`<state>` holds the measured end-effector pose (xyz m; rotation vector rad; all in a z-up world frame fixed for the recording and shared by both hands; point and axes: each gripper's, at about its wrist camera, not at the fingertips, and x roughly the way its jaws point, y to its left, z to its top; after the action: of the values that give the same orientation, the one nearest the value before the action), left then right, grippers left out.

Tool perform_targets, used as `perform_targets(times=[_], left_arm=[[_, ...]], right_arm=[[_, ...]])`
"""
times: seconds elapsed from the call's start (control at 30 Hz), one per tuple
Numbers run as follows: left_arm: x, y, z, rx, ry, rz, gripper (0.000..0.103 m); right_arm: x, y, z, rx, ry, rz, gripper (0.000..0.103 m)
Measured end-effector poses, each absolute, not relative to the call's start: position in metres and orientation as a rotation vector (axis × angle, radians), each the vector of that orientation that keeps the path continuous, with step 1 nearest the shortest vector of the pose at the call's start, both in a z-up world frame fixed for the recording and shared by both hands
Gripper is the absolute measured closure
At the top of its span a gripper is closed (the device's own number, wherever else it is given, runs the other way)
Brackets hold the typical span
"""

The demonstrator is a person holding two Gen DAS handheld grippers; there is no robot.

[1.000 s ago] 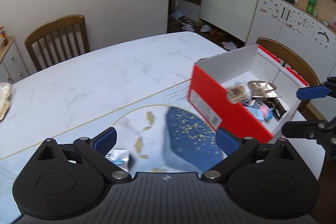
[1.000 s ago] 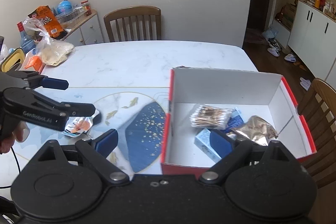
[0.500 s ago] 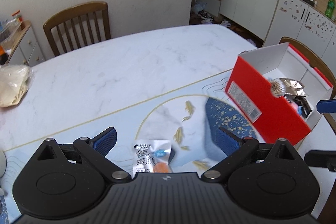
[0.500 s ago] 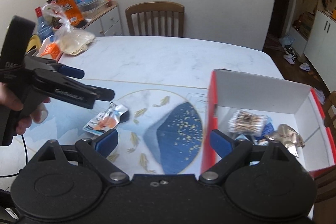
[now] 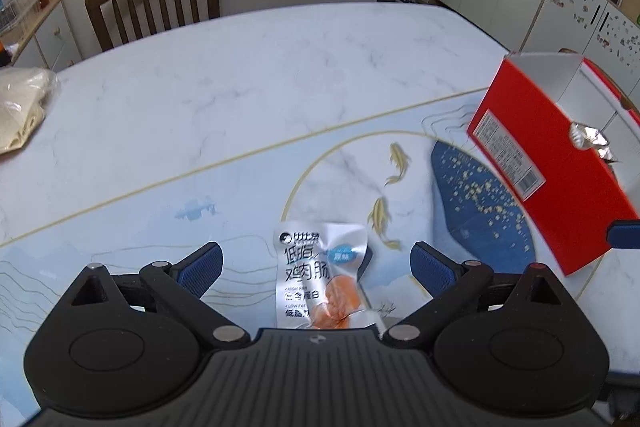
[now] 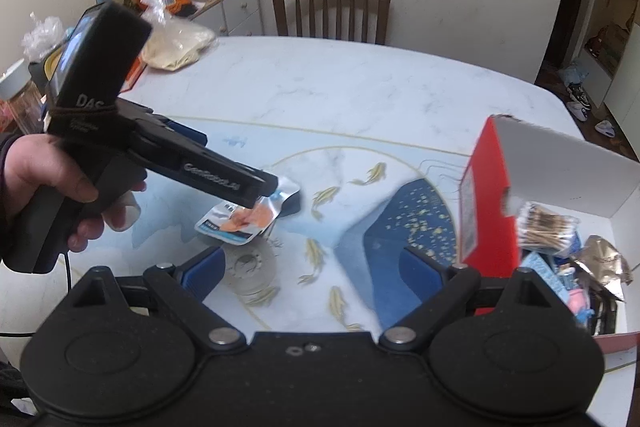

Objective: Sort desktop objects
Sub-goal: 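Grasp the clear tape roll with the right tool while the left tool grasps the sausage packet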

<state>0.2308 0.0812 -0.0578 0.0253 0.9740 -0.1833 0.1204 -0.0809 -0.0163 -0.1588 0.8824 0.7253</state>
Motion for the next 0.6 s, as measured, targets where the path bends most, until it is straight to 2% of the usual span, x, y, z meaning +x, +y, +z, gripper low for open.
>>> perform_targets(times=[0.6], left_arm=[[0.242,0.082,-0.081,0.036,1.008,-0.164,0.002]], right_arm=[[0.102,-0.018,-0.063,-0.220,0.898,0.645,0.011]])
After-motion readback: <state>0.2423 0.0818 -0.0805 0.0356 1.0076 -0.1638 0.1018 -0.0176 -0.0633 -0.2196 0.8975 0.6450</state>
